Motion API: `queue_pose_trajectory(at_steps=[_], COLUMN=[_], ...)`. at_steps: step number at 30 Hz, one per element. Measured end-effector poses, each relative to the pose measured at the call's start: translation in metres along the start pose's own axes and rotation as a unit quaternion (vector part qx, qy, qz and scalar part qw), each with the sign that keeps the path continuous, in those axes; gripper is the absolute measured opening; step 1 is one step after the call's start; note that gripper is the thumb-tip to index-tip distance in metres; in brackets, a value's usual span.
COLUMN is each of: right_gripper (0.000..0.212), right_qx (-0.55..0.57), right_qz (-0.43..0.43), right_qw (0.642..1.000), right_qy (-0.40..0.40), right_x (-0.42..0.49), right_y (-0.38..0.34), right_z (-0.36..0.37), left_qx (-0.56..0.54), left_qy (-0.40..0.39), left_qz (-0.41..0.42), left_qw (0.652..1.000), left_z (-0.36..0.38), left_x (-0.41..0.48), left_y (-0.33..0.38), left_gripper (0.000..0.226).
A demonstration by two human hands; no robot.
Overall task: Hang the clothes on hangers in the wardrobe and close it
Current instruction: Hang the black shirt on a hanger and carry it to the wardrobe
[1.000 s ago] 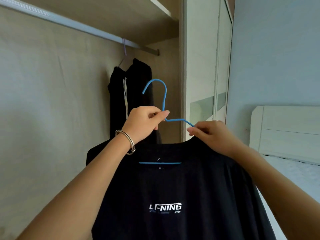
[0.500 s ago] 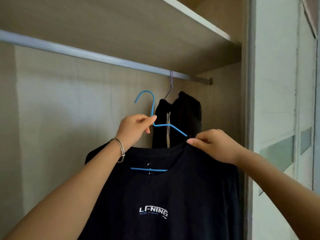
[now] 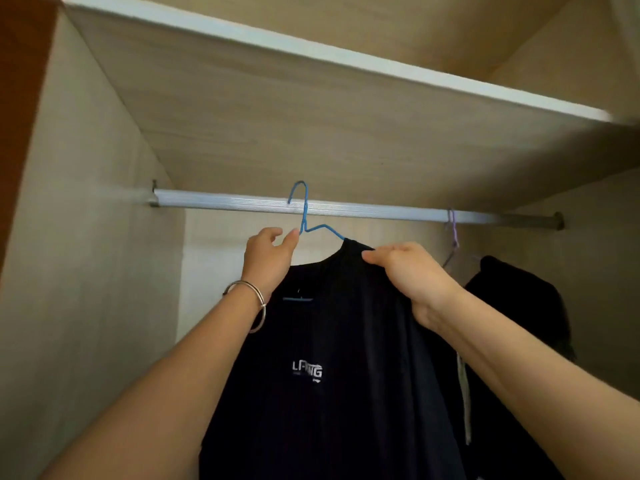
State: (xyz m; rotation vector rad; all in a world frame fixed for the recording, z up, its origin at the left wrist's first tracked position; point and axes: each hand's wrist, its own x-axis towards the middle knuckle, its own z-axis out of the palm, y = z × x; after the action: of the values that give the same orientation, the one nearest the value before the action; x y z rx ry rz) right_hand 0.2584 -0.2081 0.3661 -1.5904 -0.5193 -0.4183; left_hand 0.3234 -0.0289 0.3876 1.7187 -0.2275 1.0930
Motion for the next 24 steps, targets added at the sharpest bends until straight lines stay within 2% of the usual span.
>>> queue_pose_trajectory(at_steps=[3,7,11,13,15,18,19,21,24], right_gripper=[0.020,0.015,0.019,0.025,0.019,0.013,0.012,0.021,0.027], right_qx=[0.047,0.042,0.049,0.028,0.010,0.030,0.038,0.047,0.055], right_qz=[-0.012,-0.022,0.010,0.030,0.031,0.020,0.017,0.006,-0.015], right_qw=[0.999,0.997,0.992,0.988,0.985,0.975,0.970,0.961,0.957], right_qy=[-0.006,-0.054,-0.114,-0.146,-0.170,-0.217,-0.238,-0.274,-0.284], right_x=[0.027,0.046,0.041,0.034,0.025,0.014,0.010,0.005,-0.001], right_y=[-0.016,-0.019,0.002,0.013,0.018,0.014,0.012,0.009,0.010], right_z=[0.026,0.076,0.106,0.115,0.123,0.133,0.135,0.138,0.140], left_qx=[0.023,0.026,-0.021,-0.015,-0.007,-0.035,-0.045,-0.062,-0.124], left_qy=[-0.018,-0.073,-0.047,-0.034,-0.023,-0.011,0.004,0.019,-0.041], left_qz=[0.022,0.010,-0.048,-0.075,-0.085,-0.079,-0.087,-0.112,-0.121], left_qw=[0.999,0.997,0.998,0.997,0.996,0.996,0.995,0.992,0.984], left_z=[-0.014,-0.025,-0.039,-0.046,-0.052,-0.063,-0.068,-0.081,-0.097], left_x=[-0.007,-0.033,-0.060,-0.073,-0.083,-0.092,-0.096,-0.105,-0.136], left_y=[0.003,-0.010,-0.031,-0.041,-0.051,-0.051,-0.045,-0.041,-0.037], left_gripper=[0.039,0.029,0.019,0.025,0.030,0.026,0.031,0.038,0.042])
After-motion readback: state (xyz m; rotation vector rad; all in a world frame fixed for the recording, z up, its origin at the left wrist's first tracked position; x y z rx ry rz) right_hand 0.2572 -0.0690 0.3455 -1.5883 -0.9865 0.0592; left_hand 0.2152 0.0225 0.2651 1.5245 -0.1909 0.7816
